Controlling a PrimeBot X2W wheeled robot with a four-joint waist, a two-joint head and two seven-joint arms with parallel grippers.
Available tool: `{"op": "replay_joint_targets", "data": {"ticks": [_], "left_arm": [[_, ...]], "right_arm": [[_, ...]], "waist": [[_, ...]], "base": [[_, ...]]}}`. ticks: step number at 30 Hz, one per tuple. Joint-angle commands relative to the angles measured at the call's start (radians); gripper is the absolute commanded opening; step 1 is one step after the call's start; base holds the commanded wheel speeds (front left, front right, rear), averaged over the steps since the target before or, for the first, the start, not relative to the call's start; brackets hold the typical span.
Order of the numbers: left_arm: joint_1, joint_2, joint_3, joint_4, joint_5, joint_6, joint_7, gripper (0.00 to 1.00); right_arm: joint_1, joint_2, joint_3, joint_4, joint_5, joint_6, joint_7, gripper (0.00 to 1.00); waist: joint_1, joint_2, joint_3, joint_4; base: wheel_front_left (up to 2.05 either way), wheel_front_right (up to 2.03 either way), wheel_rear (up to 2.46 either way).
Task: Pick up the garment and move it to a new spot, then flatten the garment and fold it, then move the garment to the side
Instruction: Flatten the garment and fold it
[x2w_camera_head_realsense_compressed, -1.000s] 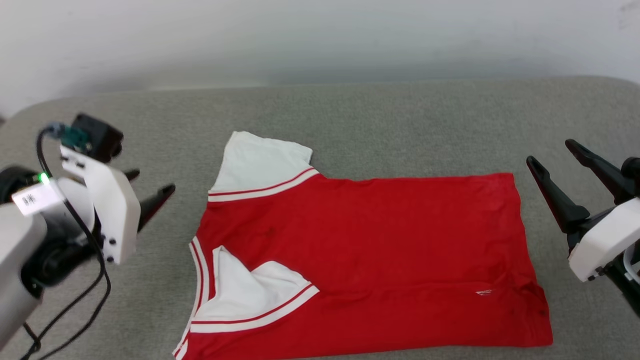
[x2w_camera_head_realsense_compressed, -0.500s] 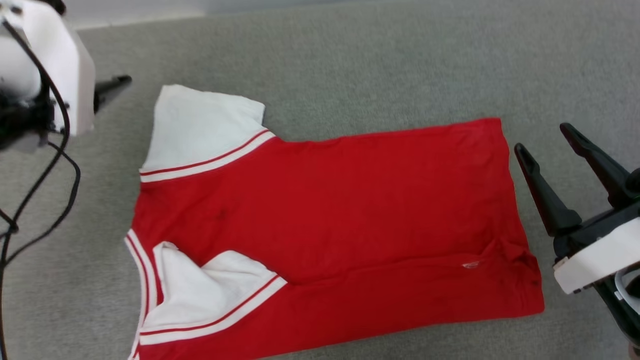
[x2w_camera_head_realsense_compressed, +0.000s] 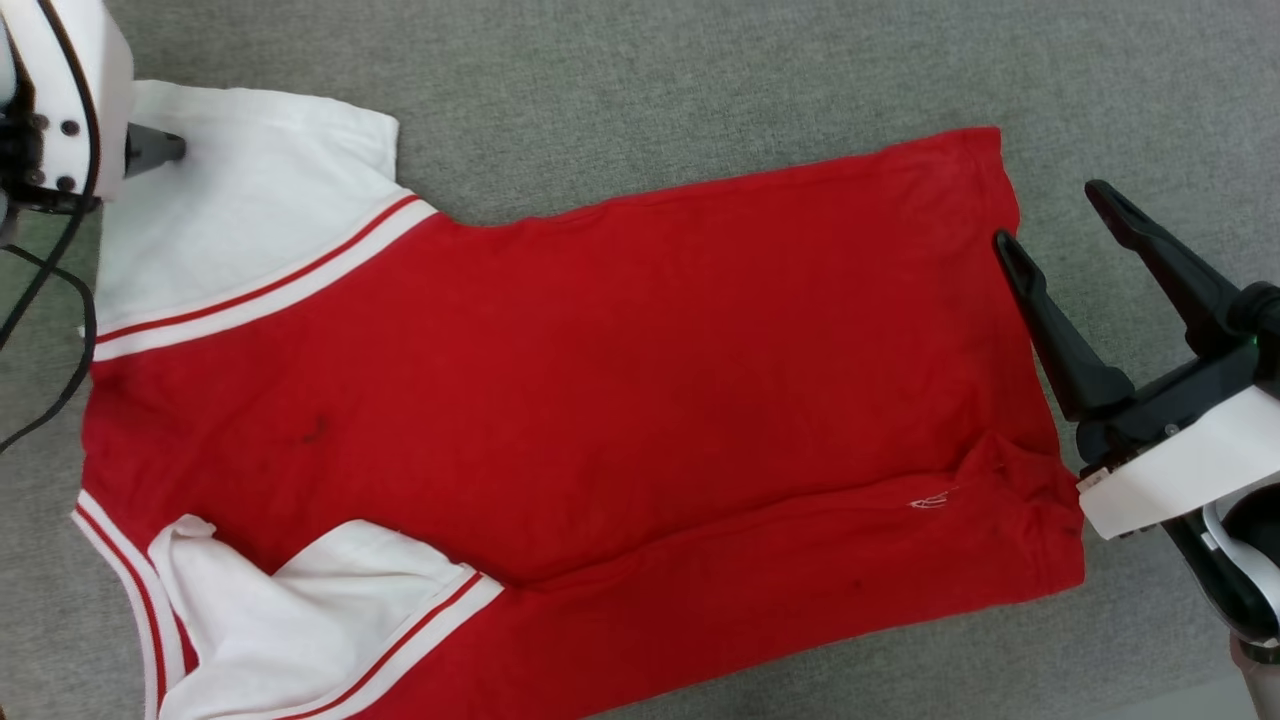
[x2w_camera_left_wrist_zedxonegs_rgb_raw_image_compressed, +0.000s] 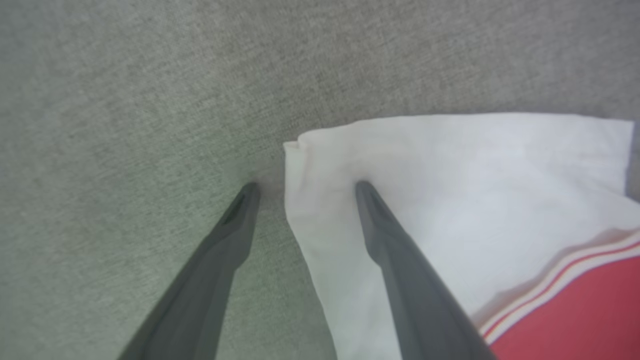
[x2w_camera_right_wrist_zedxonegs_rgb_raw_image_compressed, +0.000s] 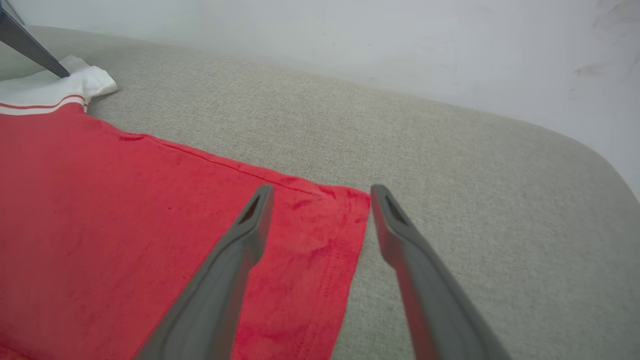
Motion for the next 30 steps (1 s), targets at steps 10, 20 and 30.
{"op": "replay_joint_targets", "data": {"ticks": [10, 20, 30], "left_arm": [[0.080, -0.023, -0.046, 0.062, -0.009, -0.061, -0.016, 0.00], [0.043, -0.087, -0.063, 0.054, 0.039, -0.138, -0.131, 0.00], [0.034, -0.139, -0.073, 0.014, 0.037, -0.163, -0.193, 0.00]], "right_arm": [[-0.055, -0.032, -0.002, 0.049, 0.022, -0.001, -0.022, 1.00], [-0.233, -0.225, 0.051, 0.043, 0.056, -0.001, 0.227, 1.00], [-0.481, -0.401, 0.280, 0.192, 0.297, -0.001, 0.725, 1.00]], "waist": [[-0.0002, 0.0000, -0.008, -0.005], [-0.0002, 0.0000, -0.111, 0.076], [-0.0002, 0.0000, -0.130, 0.152]], "base": [[0.00, 0.00, 0.00], [0.00, 0.00, 0.00], [0.00, 0.00, 0.00]]}}
